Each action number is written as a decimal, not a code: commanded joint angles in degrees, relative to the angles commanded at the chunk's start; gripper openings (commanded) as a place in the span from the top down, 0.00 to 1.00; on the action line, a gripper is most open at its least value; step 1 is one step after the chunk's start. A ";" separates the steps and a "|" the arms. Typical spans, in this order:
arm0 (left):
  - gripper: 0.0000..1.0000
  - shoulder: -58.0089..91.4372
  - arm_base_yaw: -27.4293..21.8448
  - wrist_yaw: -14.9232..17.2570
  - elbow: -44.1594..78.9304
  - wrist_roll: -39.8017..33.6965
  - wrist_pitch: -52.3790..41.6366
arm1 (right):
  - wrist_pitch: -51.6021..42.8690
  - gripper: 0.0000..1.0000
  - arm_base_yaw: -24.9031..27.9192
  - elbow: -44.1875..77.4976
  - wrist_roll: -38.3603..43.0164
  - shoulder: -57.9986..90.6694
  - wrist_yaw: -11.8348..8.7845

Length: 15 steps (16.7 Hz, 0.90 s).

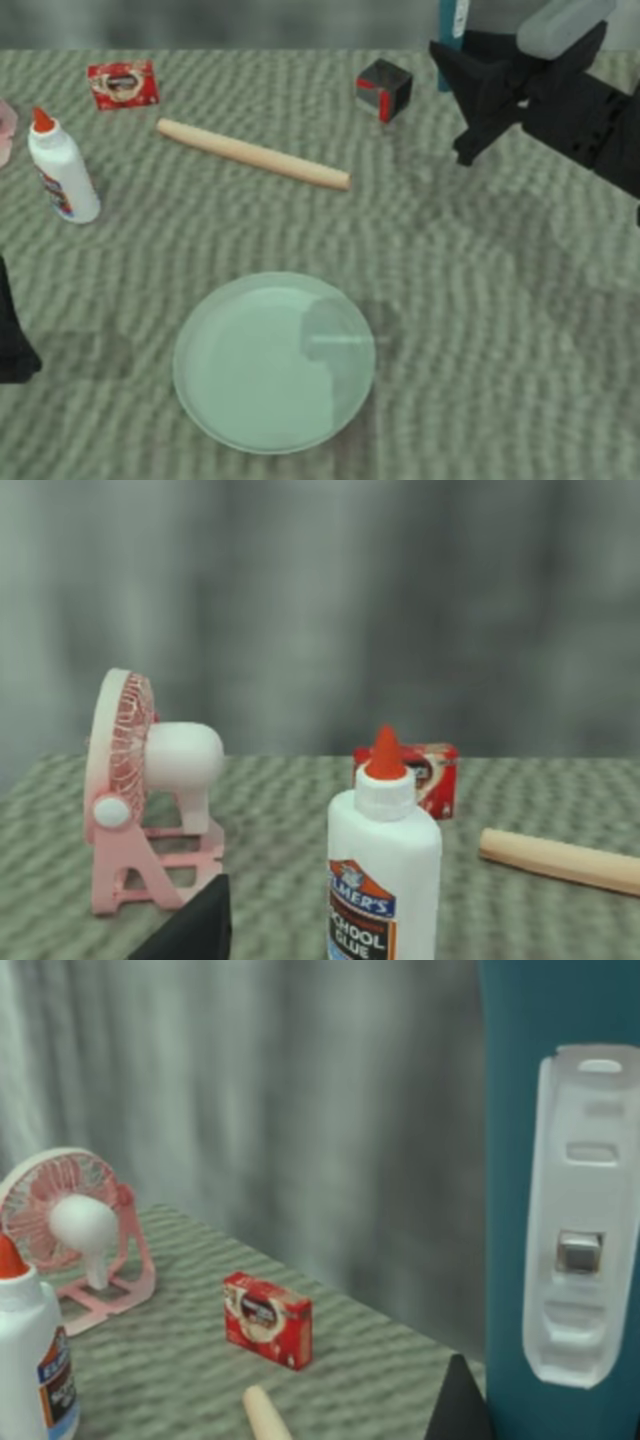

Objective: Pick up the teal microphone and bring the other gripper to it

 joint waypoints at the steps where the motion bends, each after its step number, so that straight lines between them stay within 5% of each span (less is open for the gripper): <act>1: 0.00 0.00 0.00 0.00 0.00 0.00 0.00 | 0.00 1.00 0.00 0.00 0.00 0.00 0.00; 4: 0.00 0.00 0.00 0.00 0.00 0.00 0.00 | 0.39 1.00 1.21 0.04 0.20 0.03 0.96; 11: 0.00 0.00 0.00 0.00 0.00 0.00 0.00 | 7.08 1.00 14.77 -3.76 1.12 -2.74 14.14; 15: 0.00 0.00 0.00 0.00 0.00 0.00 0.00 | 8.47 1.00 17.21 -4.44 1.26 -3.56 16.58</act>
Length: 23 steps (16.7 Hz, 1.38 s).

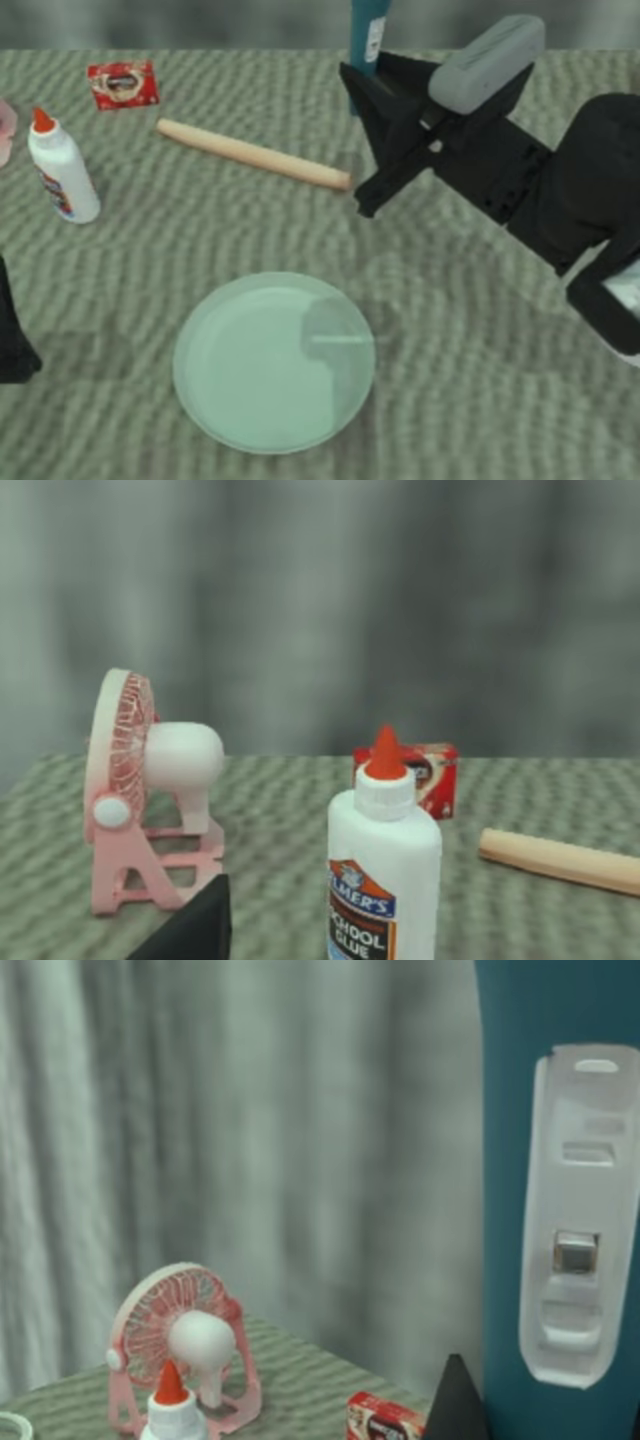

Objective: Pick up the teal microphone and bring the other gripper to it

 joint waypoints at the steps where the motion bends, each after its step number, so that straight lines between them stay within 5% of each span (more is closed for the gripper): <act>1: 0.00 0.00 0.00 0.00 0.00 0.00 0.00 | 0.00 1.00 0.00 0.00 0.00 0.00 0.00; 12: 0.00 1.98 -0.79 1.79 1.45 0.21 0.79 | 0.00 1.00 0.00 0.00 0.00 0.00 0.00; 16: 0.00 13.04 -3.83 9.58 8.44 1.17 4.69 | 0.00 1.00 0.00 0.00 0.00 0.00 0.00; 23: 0.00 45.02 -10.97 28.99 28.10 3.93 16.37 | 0.00 1.00 0.00 0.00 0.00 0.00 0.00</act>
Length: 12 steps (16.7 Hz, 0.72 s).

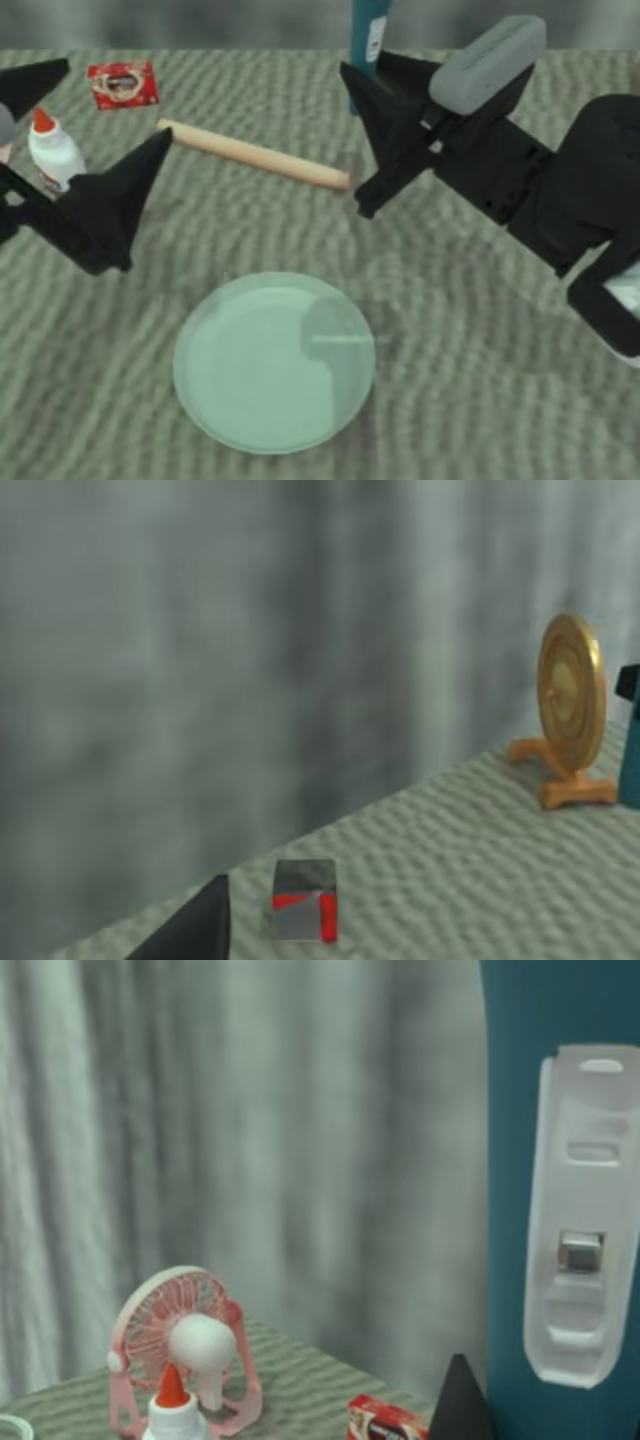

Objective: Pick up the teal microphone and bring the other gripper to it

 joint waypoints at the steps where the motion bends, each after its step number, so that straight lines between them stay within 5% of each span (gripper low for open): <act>1: 0.00 4.53 -1.02 2.71 2.77 0.43 1.66 | 0.00 1.00 0.00 0.00 0.00 0.00 0.00; 7: 0.00 24.44 -5.52 14.56 14.24 2.28 8.34 | 0.00 1.00 0.00 0.00 0.00 0.00 0.00; 12: 0.00 26.91 -6.14 16.17 15.64 2.51 9.09 | 0.00 1.00 0.00 0.00 0.00 0.00 0.00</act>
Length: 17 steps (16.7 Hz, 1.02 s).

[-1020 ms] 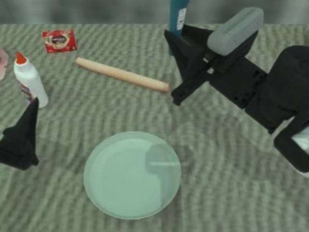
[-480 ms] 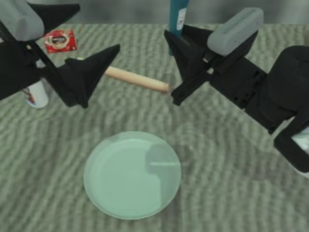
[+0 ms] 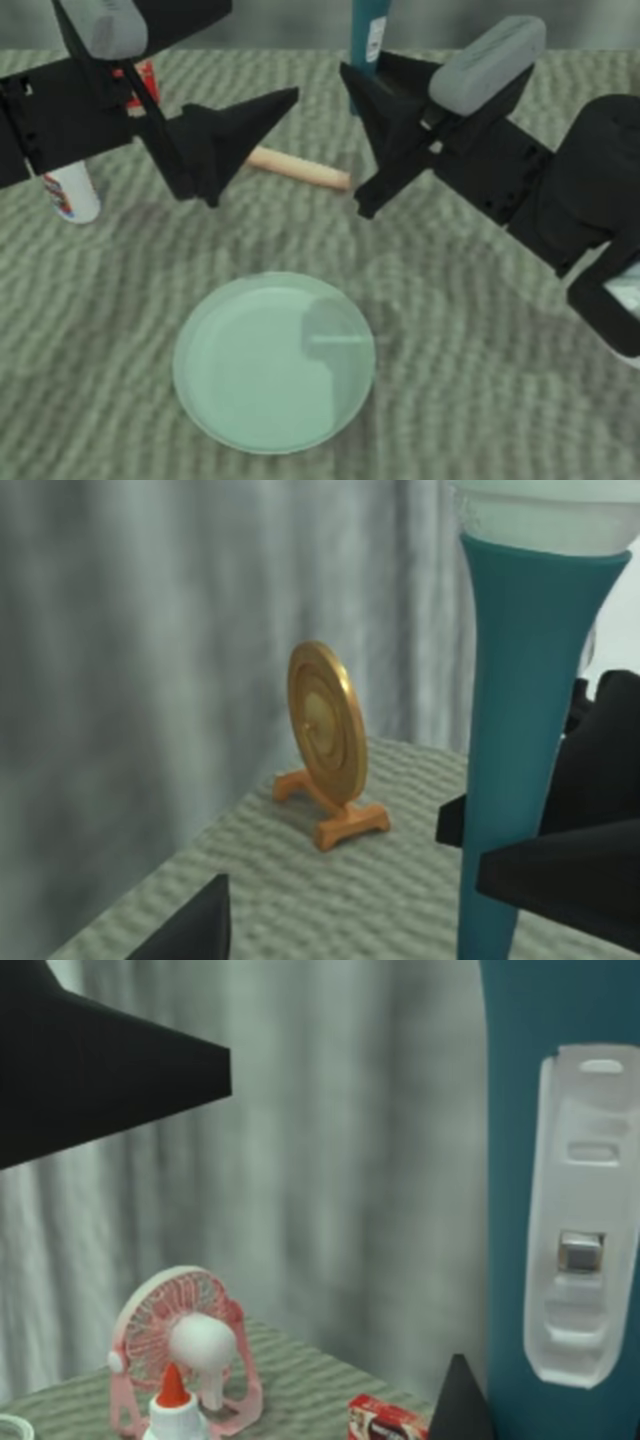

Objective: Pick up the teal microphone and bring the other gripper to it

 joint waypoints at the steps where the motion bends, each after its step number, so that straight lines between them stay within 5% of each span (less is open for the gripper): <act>1: 0.00 0.00 0.00 0.00 0.00 0.00 0.00 | 0.00 1.00 0.00 0.00 0.00 0.00 0.00; 5: 0.00 2.09 -1.28 -1.35 1.64 -0.09 0.52 | 0.00 1.00 0.00 0.00 0.00 0.00 0.00; 13: 0.00 17.55 -11.72 -11.44 13.90 -0.57 4.16 | 0.00 1.00 0.00 0.00 0.00 0.00 0.00; 17: 0.00 18.32 -12.33 -12.03 14.54 -0.60 4.34 | 0.00 1.00 0.00 0.00 0.00 0.00 0.00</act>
